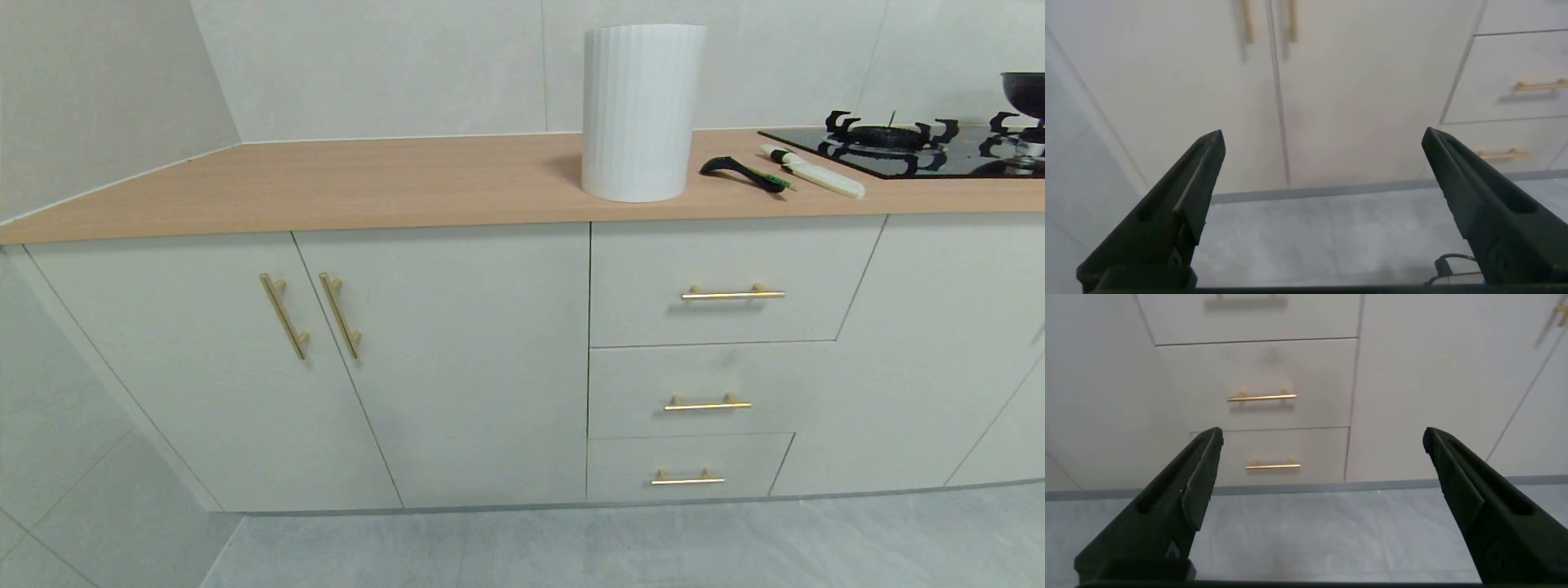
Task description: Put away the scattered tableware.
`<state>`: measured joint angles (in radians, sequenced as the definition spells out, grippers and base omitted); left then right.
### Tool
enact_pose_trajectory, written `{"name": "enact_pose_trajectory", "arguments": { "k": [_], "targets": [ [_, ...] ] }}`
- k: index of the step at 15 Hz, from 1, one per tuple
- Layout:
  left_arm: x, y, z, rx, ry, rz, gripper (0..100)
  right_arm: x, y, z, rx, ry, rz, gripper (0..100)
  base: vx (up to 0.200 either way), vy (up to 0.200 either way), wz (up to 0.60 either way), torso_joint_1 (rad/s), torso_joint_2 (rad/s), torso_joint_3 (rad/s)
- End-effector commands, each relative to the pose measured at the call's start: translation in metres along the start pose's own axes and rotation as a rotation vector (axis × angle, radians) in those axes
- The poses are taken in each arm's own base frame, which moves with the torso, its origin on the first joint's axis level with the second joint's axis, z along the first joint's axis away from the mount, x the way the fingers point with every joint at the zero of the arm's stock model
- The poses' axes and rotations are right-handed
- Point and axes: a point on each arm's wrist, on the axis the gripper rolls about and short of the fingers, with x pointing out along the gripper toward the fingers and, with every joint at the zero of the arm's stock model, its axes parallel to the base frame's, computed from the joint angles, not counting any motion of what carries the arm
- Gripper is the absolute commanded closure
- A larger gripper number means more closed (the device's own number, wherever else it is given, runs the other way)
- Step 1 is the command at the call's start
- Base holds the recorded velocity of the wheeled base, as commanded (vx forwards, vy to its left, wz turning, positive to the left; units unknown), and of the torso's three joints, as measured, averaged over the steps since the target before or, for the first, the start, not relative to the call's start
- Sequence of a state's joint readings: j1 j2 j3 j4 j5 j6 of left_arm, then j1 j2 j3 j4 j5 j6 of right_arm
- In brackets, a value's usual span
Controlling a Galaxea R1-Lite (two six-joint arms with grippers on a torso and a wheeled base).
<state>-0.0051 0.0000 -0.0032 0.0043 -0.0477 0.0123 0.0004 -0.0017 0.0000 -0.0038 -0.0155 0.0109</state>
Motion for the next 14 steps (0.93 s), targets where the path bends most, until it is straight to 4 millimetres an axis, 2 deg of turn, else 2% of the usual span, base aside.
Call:
{"name": "enact_pose_trajectory", "arguments": {
  "k": [1, 7, 10, 14],
  "targets": [
    [0.0001, 0.0000, 0.0000, 0.000, 0.002, -0.001, 0, 0.0001, 0.0000, 0.0001, 0.000, 0.001, 0.000, 0, 0.000, 0.000, 0.00, 0.000, 0.00, 0.000],
    [0.0001, 0.0000, 0.0000, 0.001, 0.002, -0.001, 0, 0.0001, 0.0000, 0.0000, 0.000, 0.002, 0.000, 0, 0.000, 0.000, 0.00, 0.000, 0.00, 0.000],
    [0.0001, 0.0000, 0.0000, 0.001, 0.002, -0.001, 0, 0.0001, 0.0000, 0.0001, 0.001, 0.001, 0.000, 0, 0.200, 0.000, 0.00, -0.001, 0.00, 0.001],
    [0.0001, 0.0000, 0.0000, 0.003, 0.002, -0.001, 0, 0.0001, 0.0000, 0.0001, 0.001, 0.001, 0.000, 0, 0.000, 0.000, 0.00, 0.000, 0.00, 0.000]
  ]
}}
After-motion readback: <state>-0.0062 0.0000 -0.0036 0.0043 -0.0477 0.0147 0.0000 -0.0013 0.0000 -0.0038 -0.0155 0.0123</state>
